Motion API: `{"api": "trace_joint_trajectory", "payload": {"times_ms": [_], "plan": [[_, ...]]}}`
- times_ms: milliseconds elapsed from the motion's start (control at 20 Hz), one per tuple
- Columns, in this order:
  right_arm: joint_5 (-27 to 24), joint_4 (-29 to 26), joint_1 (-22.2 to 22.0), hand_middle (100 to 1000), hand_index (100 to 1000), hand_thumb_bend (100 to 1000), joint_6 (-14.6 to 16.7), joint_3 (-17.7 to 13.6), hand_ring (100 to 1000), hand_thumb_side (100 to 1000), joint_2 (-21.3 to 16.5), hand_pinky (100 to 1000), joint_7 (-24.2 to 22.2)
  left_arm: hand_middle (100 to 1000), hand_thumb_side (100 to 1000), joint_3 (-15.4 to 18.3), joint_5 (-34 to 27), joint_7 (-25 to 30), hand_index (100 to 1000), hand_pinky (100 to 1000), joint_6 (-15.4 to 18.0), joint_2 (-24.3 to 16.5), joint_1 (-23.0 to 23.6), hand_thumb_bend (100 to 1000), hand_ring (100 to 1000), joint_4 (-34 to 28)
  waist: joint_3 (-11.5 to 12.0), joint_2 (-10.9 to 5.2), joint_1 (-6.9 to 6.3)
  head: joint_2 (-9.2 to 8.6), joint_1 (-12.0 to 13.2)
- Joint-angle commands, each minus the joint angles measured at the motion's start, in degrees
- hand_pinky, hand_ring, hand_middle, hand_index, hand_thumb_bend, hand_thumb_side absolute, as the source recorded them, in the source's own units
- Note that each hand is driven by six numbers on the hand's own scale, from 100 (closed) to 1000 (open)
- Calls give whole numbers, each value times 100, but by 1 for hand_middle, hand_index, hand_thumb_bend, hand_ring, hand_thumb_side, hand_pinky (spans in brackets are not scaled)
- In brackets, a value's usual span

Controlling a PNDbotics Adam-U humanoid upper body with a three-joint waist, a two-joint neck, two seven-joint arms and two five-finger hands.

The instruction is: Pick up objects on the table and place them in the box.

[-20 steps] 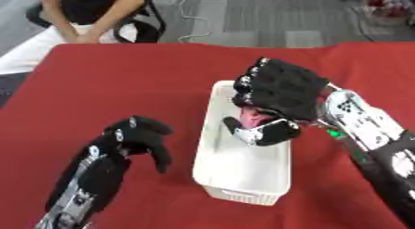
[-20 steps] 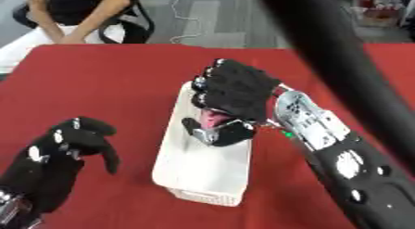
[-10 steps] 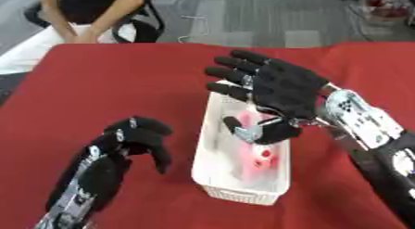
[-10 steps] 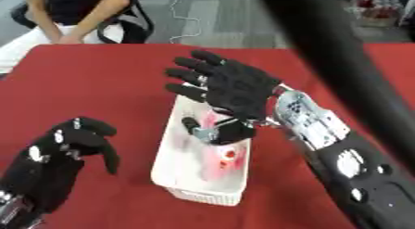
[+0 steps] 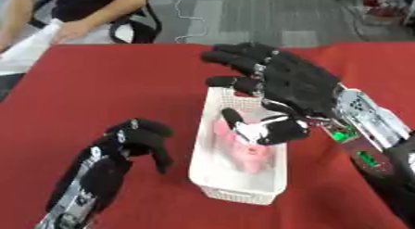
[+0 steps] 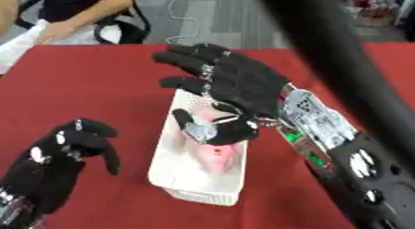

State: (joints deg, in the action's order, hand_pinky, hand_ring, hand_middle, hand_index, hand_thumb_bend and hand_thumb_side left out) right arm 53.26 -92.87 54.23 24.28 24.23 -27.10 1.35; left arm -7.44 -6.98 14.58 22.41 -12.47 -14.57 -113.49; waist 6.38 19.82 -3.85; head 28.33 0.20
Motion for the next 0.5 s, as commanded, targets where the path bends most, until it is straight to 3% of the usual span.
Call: {"api": "trace_joint_trajectory", "payload": {"times_ms": [50,300,500], "plan": [[-931,-656,-113,922,892,100,-216,-171,922,1000,-365,796,193,688,926,58,60,-5,722,366,-7,-34,8,100,516,-110,-36,-127,-15,-53,141],[-2233,-1974,-893,915,901,100,-555,-525,923,1000,-964,779,309,689,925,128,126,-69,721,365,-18,-25,54,100,516,-110,-163,-87,-75,-19,295],[-3680,-2161,-1565,887,919,100,-250,-743,914,1000,-1105,732,444,692,928,160,166,-109,721,368,-27,-14,75,100,517,-110,-253,-49,-123,40,416]]}}
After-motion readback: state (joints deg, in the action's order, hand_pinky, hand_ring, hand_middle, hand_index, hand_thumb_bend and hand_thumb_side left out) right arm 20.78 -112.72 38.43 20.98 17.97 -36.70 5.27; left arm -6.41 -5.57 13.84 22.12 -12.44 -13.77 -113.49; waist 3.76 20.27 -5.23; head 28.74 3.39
